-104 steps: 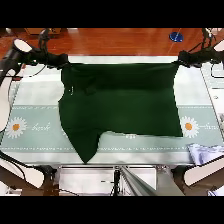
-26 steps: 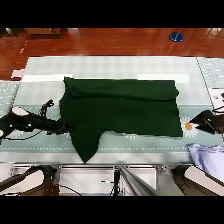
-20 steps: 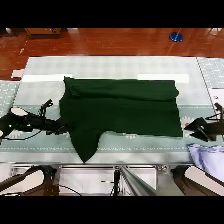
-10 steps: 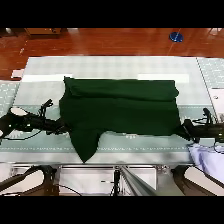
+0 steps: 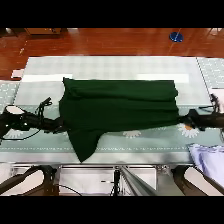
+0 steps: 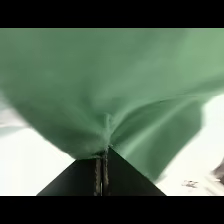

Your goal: Fold the shirts.

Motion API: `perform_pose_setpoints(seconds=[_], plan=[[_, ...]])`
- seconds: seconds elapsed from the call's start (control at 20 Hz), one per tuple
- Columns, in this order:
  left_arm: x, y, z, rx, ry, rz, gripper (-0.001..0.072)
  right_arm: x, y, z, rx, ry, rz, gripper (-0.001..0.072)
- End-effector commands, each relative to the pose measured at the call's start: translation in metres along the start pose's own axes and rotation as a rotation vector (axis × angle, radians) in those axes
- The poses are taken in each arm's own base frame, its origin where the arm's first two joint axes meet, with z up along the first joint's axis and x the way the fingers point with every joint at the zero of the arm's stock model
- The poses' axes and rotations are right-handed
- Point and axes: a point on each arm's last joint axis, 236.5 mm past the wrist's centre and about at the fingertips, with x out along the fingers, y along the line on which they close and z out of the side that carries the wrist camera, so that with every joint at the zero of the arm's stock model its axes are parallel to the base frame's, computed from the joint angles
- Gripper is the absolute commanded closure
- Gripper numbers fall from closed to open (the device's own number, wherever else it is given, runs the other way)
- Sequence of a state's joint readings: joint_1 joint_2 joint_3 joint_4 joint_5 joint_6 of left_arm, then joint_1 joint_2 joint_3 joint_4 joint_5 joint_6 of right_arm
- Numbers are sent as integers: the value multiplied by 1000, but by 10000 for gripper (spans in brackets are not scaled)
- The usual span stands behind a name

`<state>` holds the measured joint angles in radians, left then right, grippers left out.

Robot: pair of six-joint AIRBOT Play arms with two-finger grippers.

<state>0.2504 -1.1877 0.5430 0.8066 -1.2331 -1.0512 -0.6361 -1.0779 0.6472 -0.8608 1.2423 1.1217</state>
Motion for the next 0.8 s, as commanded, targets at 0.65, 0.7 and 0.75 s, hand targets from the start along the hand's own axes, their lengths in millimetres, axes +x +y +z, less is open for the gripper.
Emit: perform_pose_setpoints(seconds=[0.65,0.7,0.75], plan=[[-103,-91,173,172,-451,-126,689,15,113,131,-168,-295,125,684],[-104,-90,182,173,-456,-128,689,13,117,145,-165,-316,125,684],[-104,-89,190,171,-456,-130,689,14,118,156,-157,-323,127,684]])
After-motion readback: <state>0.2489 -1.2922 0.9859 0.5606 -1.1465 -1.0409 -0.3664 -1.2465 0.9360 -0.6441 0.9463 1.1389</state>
